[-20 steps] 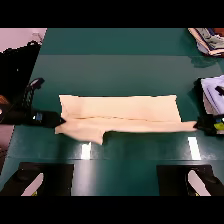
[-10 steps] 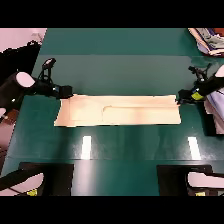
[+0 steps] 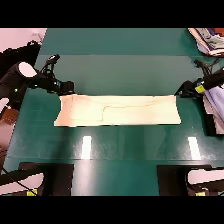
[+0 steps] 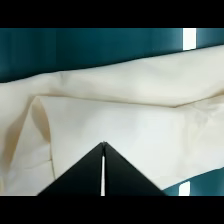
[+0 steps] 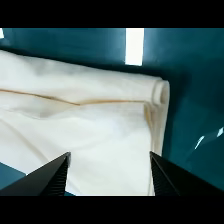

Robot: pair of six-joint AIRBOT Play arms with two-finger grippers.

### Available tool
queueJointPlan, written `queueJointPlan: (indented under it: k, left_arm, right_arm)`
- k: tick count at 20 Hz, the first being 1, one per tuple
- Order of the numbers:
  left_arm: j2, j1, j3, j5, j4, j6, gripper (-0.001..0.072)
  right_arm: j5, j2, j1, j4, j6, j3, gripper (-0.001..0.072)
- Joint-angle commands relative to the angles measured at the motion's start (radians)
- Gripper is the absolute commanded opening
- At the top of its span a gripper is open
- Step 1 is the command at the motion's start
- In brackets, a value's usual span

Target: Fold the shirts.

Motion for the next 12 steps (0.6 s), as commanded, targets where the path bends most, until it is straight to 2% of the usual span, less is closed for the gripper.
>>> queueJointPlan:
  k: [1,3,5,7,9,12]
  left_arm:
    - [-0.004,0.000,0.017,-0.056,-0.085,0.001,0.0028]
    - [-0.004,-0.010,0.017,-0.018,-0.134,0.000,0.0028]
    - [-0.005,-0.052,0.016,0.026,-0.140,0.000,0.0028]
    - [-0.014,-0.115,0.016,0.036,-0.140,0.000,0.0028]
    - [-0.044,-0.181,0.017,0.052,-0.138,-0.001,0.0027]
    - [-0.104,-0.261,0.017,0.125,-0.169,-0.002,0.0027]
  right_arm:
    - [0.014,0.016,-0.102,0.026,-0.039,-0.116,0.0597]
    - [0.006,0.012,-0.138,0.026,-0.066,-0.200,0.0593]
    - [-0.034,0.011,-0.141,0.028,-0.108,-0.278,0.0552]
    - [-0.094,0.011,-0.126,0.100,-0.151,-0.340,0.0550]
    - [-0.143,0.011,-0.104,0.168,-0.191,-0.372,0.0447]
    - [-0.129,-0.016,-0.050,0.218,-0.198,-0.352,0.0431]
